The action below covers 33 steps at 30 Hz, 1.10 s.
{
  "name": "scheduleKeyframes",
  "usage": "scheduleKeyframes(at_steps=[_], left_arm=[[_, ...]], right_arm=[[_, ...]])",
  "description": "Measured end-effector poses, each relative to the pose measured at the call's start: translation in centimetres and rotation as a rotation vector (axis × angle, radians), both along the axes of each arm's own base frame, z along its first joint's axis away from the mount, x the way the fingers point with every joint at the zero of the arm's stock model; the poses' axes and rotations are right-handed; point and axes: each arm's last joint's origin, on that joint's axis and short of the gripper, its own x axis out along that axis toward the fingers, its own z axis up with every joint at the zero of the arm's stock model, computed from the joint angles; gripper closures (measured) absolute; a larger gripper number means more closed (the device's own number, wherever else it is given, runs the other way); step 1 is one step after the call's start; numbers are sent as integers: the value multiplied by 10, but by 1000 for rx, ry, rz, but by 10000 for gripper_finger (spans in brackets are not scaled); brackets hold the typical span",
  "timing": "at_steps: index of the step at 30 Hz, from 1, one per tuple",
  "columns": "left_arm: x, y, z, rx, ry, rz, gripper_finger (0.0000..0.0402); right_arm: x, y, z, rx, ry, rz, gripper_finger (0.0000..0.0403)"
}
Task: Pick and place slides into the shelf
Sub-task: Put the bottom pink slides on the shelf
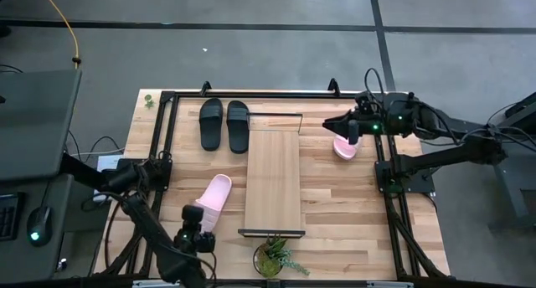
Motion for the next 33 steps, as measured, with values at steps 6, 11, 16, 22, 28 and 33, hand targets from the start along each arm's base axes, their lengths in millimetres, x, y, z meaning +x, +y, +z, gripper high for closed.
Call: scheduleKeyframes(at_steps=[6,11,16,22,28,33], left_arm=[[-12,-6,-9,13,11,-39,399],[-15,-3,-16,14,42,-33,384],[-16,0,-20,31,47,-37,324],[-15,0,-21,43,23,-64,240],[-14,0,-20,60,1,-84,191],[-11,-4,-23,21,-37,-86,181]], right_arm=[[11,-3,-6,25,33,46,252],[24,-3,-14,48,81,112,252],[38,-4,-24,20,132,146,251],[52,-10,-34,6,183,155,251],[66,-18,-47,4,238,197,251],[74,-23,-55,-17,269,210,251]])
